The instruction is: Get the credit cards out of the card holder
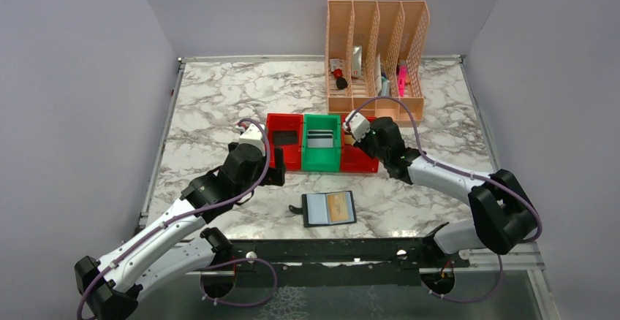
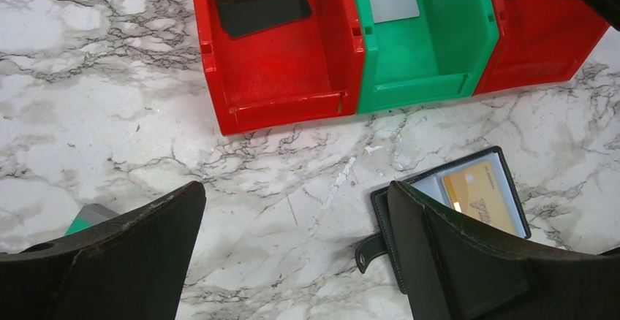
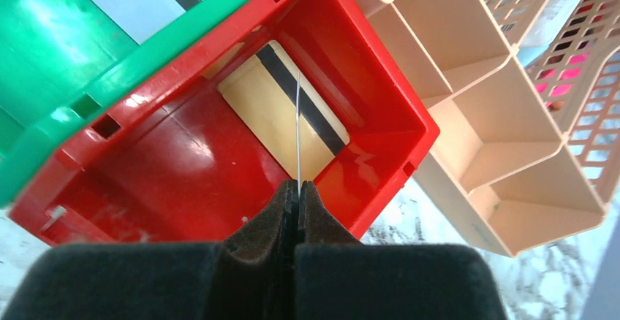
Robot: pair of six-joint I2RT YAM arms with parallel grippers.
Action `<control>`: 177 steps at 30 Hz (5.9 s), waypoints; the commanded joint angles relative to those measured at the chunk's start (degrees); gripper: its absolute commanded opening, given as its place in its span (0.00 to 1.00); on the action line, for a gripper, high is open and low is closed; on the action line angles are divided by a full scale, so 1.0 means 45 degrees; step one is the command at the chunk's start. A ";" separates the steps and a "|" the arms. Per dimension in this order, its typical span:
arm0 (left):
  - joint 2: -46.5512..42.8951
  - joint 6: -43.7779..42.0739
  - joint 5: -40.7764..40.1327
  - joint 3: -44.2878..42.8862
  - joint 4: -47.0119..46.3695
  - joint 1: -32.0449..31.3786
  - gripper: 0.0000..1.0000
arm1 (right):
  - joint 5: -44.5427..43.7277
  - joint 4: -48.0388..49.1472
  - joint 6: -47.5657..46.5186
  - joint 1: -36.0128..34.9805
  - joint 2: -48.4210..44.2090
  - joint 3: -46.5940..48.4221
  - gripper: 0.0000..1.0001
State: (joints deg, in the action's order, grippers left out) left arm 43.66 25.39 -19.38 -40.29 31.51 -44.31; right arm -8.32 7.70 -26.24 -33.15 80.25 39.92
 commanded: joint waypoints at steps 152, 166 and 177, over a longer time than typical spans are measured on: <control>0.0596 0.3491 0.7668 0.3203 -0.7255 -0.0468 0.73 | 0.7231 -0.0327 1.5652 -0.0017 -0.9273 -0.6365 0.80; 0.3241 0.5112 0.4530 0.3783 -0.9582 -0.3435 0.65 | 0.9093 -0.0415 1.4650 -0.0053 -0.5315 -0.5325 0.40; 0.4856 0.5356 0.4313 0.3884 -1.0439 -0.3769 0.54 | 0.9191 -0.0371 1.4104 -0.0185 -0.3585 -0.4614 0.30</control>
State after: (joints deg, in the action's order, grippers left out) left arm 63.70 48.90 1.91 -22.59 -12.40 -60.47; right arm 30.94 4.64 38.94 -33.43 61.67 16.99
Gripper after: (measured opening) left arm 0.550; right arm 0.313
